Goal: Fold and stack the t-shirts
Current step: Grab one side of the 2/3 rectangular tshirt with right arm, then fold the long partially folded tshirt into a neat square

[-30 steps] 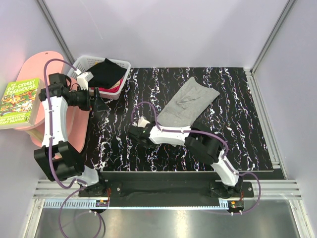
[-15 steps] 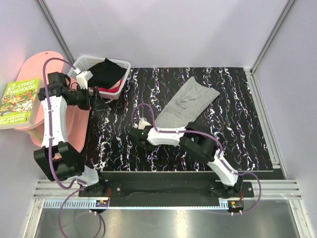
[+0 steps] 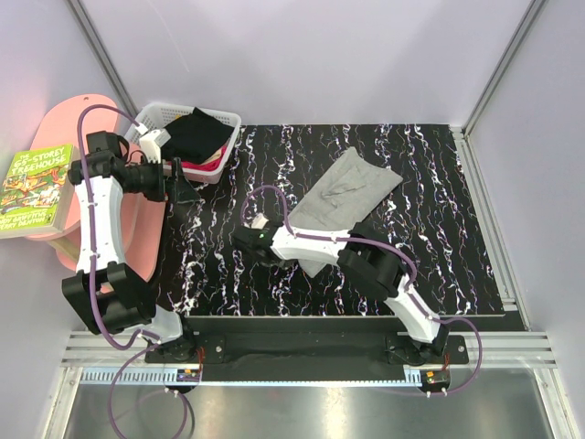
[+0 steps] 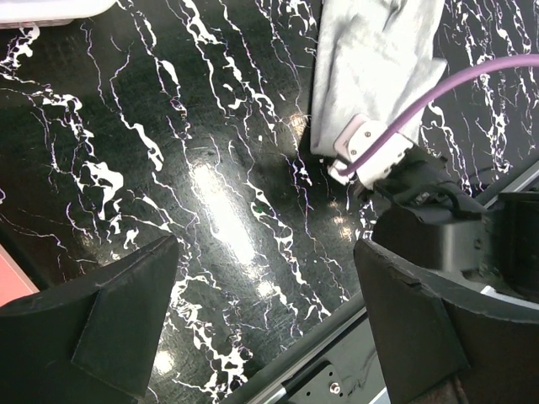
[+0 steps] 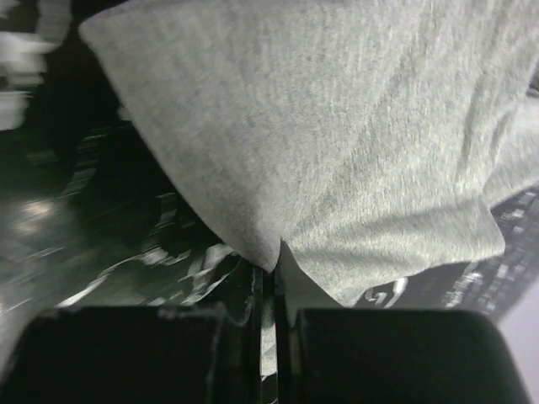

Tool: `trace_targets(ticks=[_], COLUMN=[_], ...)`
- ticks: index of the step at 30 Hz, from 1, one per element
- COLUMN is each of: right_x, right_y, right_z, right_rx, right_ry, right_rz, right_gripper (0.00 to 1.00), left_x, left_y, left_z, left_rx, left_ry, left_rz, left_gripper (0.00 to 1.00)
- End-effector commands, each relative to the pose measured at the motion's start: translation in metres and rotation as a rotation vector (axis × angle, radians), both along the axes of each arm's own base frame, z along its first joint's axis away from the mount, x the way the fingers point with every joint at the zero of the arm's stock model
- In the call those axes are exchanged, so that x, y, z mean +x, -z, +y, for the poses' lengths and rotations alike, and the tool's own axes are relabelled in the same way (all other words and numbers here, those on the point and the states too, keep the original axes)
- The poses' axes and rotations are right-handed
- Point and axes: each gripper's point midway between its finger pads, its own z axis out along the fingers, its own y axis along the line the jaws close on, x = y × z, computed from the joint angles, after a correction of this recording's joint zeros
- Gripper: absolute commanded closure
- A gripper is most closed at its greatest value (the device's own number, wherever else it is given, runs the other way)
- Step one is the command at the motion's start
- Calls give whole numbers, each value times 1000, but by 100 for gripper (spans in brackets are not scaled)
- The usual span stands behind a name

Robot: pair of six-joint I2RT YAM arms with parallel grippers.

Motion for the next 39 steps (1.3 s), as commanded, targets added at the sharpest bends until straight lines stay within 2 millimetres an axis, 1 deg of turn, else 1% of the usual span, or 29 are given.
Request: trace_targets(ticks=[1, 3, 4, 6, 8, 9, 11, 12, 14, 15, 17, 18, 19, 20, 21, 22, 23, 24, 26, 27, 29, 30, 33, 34, 36, 38, 39], right_x=[-40, -49, -60, -69, -81, -84, -93, -95, -98, -99, -96, -87, -81, -74, -52, -47, -37, -21, -7, 4, 13, 22, 36, 45, 51, 63, 65], right_y=[-40, -53, -56, -68, -78, -88, -98, -107, -116, -124, -134, -141, -144, -138, -149, -151, -145, -156, -160, -161, -159, -158, -152, -150, -144, -139, -137], right_z=[55, 67, 75, 87, 95, 99, 106, 108, 110, 110, 108, 101, 96, 89, 74, 69, 59, 45, 31, 22, 14, 6, -2, -7, -9, -17, -19], right_rx=[220, 254, 278, 328, 362, 384, 419, 444, 477, 496, 516, 528, 545, 545, 589, 614, 627, 668, 703, 725, 743, 752, 760, 762, 762, 761, 772], right_ry=[-54, -75, -94, -104, -123, -129, -138, -139, -137, -141, -140, -121, -106, -85, -36, -24, -1, 35, 54, 77, 87, 104, 114, 125, 120, 147, 154], right_rz=[113, 123, 149, 165, 184, 182, 205, 204, 217, 214, 200, 190, 194, 201, 182, 194, 193, 182, 176, 186, 189, 187, 186, 176, 186, 181, 194], right_gripper=[100, 100, 100, 100, 100, 100, 100, 100, 100, 100, 100, 100, 100, 100, 100, 100, 100, 100, 100, 100, 100, 100, 100, 100, 100, 100, 100], left_x=[4, 4, 4, 3, 3, 3, 3, 3, 2, 2, 2, 2, 3, 3, 3, 4, 4, 4, 5, 5, 6, 6, 8, 8, 8, 8, 9], left_y=[-22, -23, -23, -23, -25, -27, -29, -31, -34, -33, -34, -33, -32, -32, -32, -32, -31, -30, -29, -29, -29, -30, -30, -30, -29, -30, -30], left_z=[-4, -4, -4, -3, -4, -4, -4, -4, -4, -4, -5, -5, -5, -4, -5, -5, -5, -4, -3, -3, -3, -3, -2, -2, -2, -1, -1], left_rx=[-21, -19, -17, -15, -13, -12, -9, -10, -9, -10, -15, -15, -14, -16, -20, -20, -19, -16, -12, -14, -17, -17, -19, -17, -15, -9, -7], left_ry=[18, 19, 18, 16, 18, 18, 17, 19, 20, 18, 21, 22, 21, 20, 20, 21, 21, 21, 18, 17, 17, 19, 14, 13, 14, 10, 10], left_rz=[-71, -72, -73, -74, -80, -83, -89, -95, -100, -98, -98, -96, -93, -92, -89, -92, -91, -87, -85, -82, -80, -83, -78, -78, -77, -80, -77], left_gripper=[10, 10, 9, 9, 10, 9, 9, 9, 9, 9, 9, 9, 9, 9, 9, 9, 9, 9, 9, 9, 9, 9, 9, 9, 9, 9, 9])
